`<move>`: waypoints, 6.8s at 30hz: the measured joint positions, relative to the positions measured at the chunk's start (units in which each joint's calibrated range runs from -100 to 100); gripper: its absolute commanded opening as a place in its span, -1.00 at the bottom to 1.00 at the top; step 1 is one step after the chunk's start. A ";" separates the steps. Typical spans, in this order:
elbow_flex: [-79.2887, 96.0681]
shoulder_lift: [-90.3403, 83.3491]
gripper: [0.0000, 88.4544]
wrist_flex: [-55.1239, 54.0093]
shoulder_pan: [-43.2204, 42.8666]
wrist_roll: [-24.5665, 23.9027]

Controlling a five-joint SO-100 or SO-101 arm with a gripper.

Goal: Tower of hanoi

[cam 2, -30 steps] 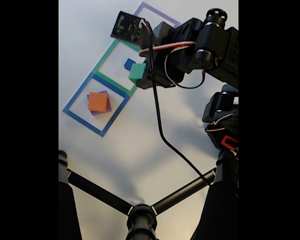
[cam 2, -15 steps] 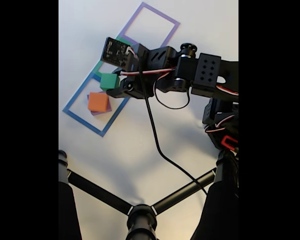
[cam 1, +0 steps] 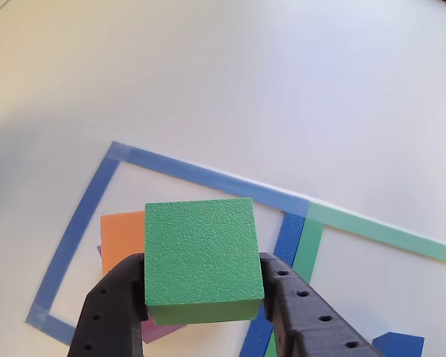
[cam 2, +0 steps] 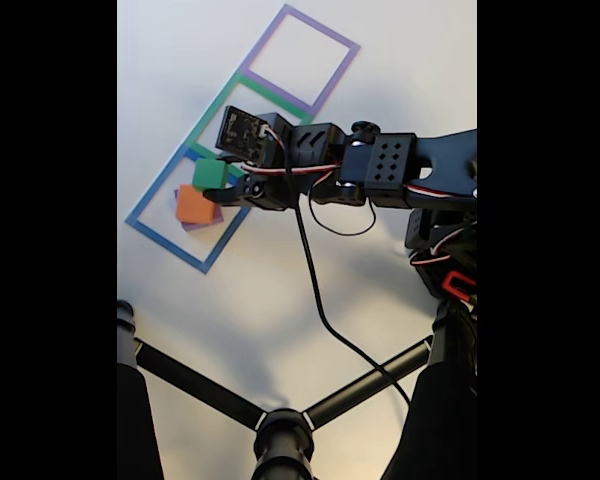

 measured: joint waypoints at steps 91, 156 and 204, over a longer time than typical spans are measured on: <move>-40.67 3.19 -1.00 37.08 9.59 0.19; 22.27 -12.02 -0.10 -11.08 35.55 0.19; 11.44 38.17 -0.30 -52.23 26.46 0.19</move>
